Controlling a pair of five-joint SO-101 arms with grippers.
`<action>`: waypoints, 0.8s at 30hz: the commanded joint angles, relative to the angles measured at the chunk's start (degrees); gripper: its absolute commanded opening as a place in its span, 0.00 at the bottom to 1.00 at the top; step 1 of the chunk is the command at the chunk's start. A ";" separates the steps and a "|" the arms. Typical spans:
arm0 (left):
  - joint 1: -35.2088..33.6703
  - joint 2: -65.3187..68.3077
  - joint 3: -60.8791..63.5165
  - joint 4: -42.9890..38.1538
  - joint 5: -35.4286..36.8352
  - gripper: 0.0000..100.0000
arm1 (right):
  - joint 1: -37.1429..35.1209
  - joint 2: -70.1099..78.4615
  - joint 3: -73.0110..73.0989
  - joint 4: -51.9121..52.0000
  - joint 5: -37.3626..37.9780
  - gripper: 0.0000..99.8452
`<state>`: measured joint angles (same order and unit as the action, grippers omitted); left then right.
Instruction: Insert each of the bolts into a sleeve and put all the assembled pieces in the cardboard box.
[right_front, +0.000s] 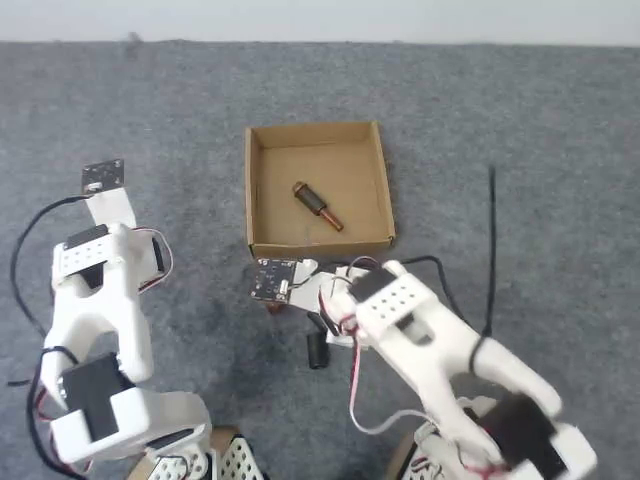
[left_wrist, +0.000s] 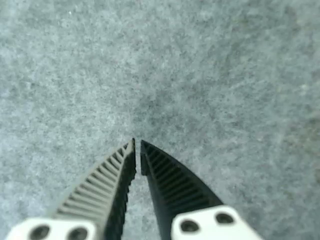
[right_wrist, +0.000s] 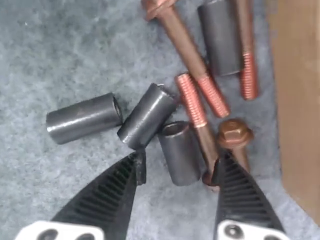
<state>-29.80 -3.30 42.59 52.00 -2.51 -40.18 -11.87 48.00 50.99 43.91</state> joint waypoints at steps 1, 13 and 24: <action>0.09 -0.88 -2.77 -0.70 -0.53 0.01 | 0.57 4.88 -5.10 -0.92 2.02 0.21; 0.09 -0.88 -2.77 -0.70 -0.53 0.01 | 1.45 8.13 -6.86 -0.66 1.49 0.02; 0.09 -0.79 -2.77 -0.70 -0.53 0.01 | 9.36 -2.77 -7.03 2.77 -15.03 0.01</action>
<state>-29.80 -3.30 42.59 52.00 -2.51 -34.73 -7.12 42.55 51.96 34.59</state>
